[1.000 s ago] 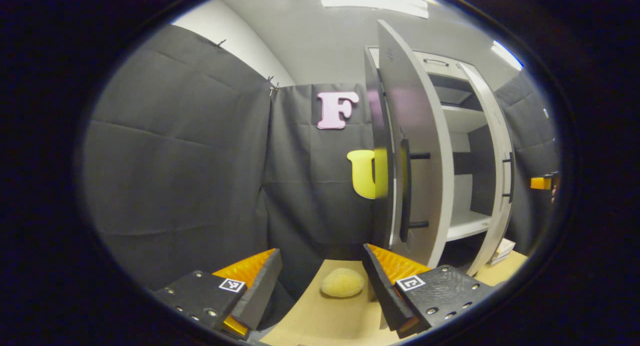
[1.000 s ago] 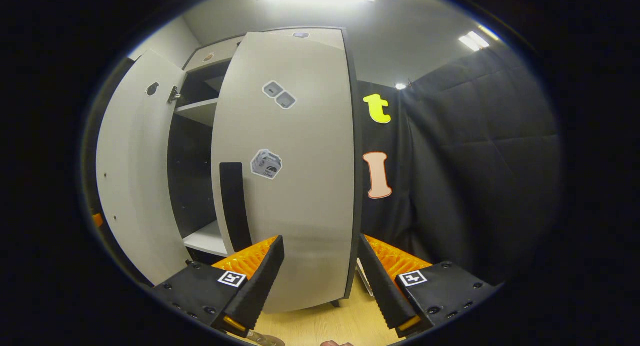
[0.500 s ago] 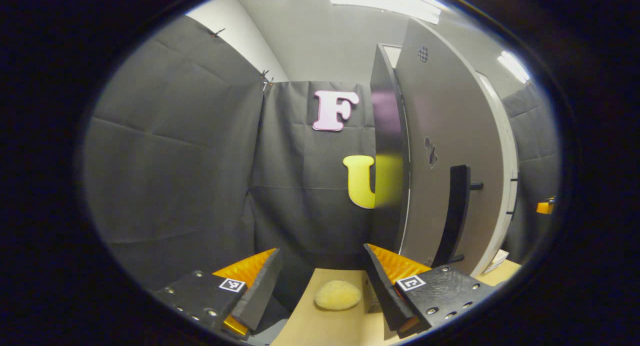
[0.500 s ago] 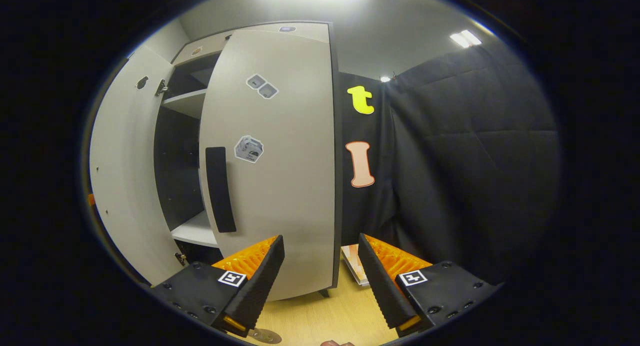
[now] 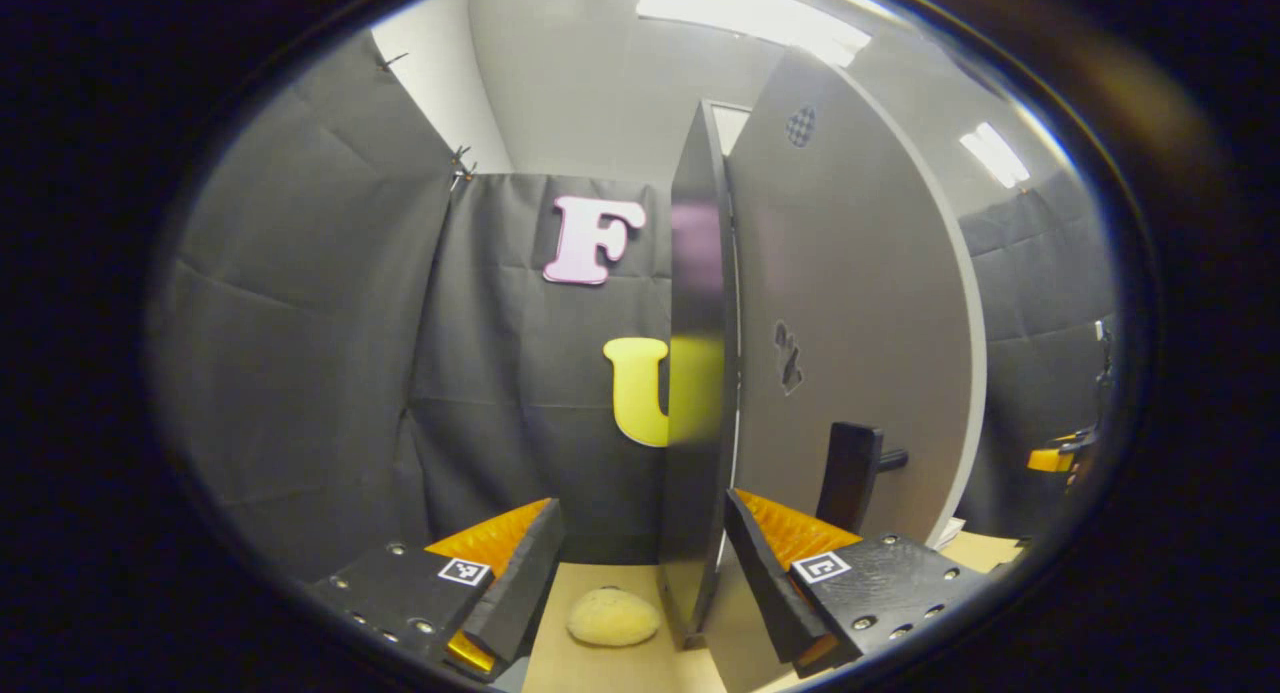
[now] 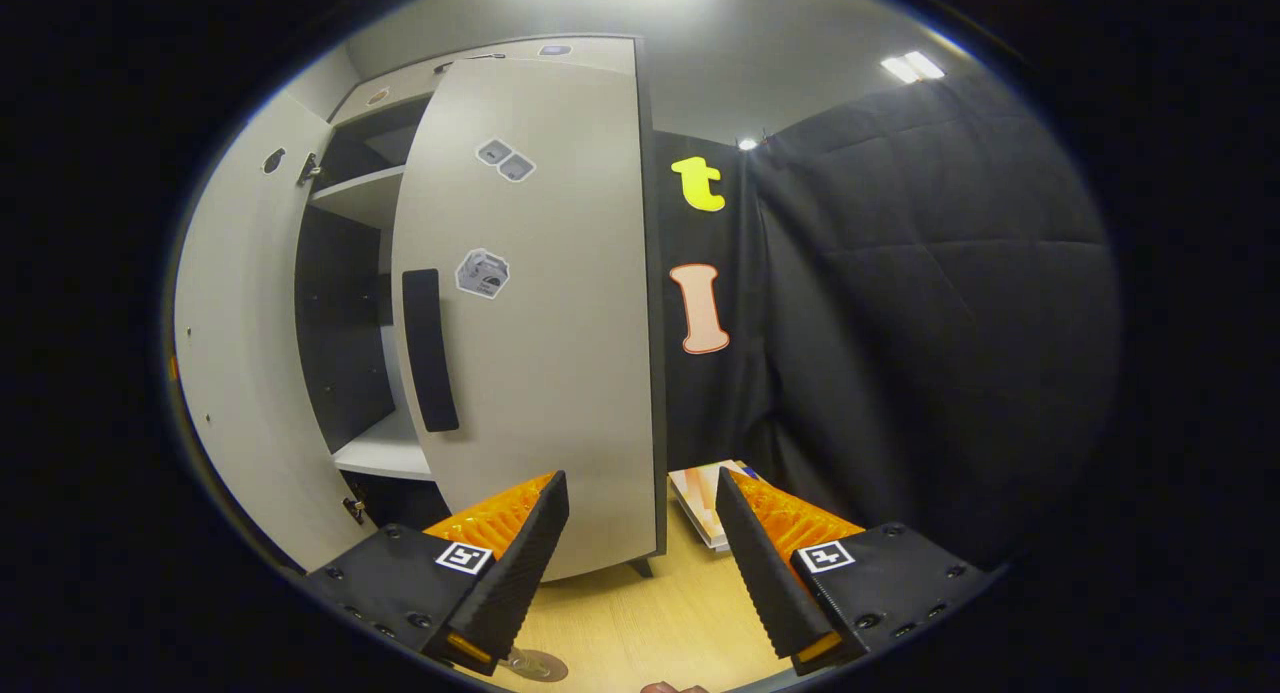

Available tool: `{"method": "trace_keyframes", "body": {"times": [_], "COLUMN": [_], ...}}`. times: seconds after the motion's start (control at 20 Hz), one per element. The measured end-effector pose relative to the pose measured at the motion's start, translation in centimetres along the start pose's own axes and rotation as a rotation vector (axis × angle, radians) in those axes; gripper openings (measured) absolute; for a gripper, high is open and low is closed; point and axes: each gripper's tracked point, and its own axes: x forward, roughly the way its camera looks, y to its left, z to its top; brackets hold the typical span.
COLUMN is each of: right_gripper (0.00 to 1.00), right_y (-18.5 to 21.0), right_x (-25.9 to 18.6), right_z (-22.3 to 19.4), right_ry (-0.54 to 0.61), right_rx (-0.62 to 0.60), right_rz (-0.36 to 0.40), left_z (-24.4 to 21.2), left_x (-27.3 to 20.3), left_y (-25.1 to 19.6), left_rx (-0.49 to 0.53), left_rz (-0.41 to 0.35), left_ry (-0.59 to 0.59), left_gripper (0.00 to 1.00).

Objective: Grasp the bottle in the cabinet with the left hand and place it on the coaster, then close the right door with the right hand and the left door with the left hand.

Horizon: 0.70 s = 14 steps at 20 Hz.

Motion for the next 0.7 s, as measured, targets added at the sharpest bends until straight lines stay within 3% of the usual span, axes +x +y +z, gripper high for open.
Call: {"method": "trace_keyframes", "body": {"times": [0.15, 0.4, 0.5, 0.7], "right_gripper": [0.95, 0.95, 0.92, 0.95], "right_y": [-0.4, -0.7, -0.4, 0.3], "right_x": [-0.3, -0.4, -0.1, 0.1], "right_z": [-0.6, -1.5, -1.2, -0.8], "right_ry": [0.011, 0.029, 0.026, 0.006], "right_rx": [0.02, 0.044, 0.035, 0.014], "right_rz": [-0.013, -0.024, -0.015, 0.021], "left_z": [-0.2, -0.3, -0.6, 0.0], "left_x": [0.4, -0.2, 0.1, 0.4], "left_y": [-1.1, -1.5, -2.9, -6.9], "left_rx": [0.019, 0.017, 0.003, 0.051], "left_rz": [-0.019, 0.03, 0.012, -0.01], "left_ry": [0.015, 0.019, 0.024, 0.003], "left_gripper": [0.92, 0.92, 0.92, 0.93]}}
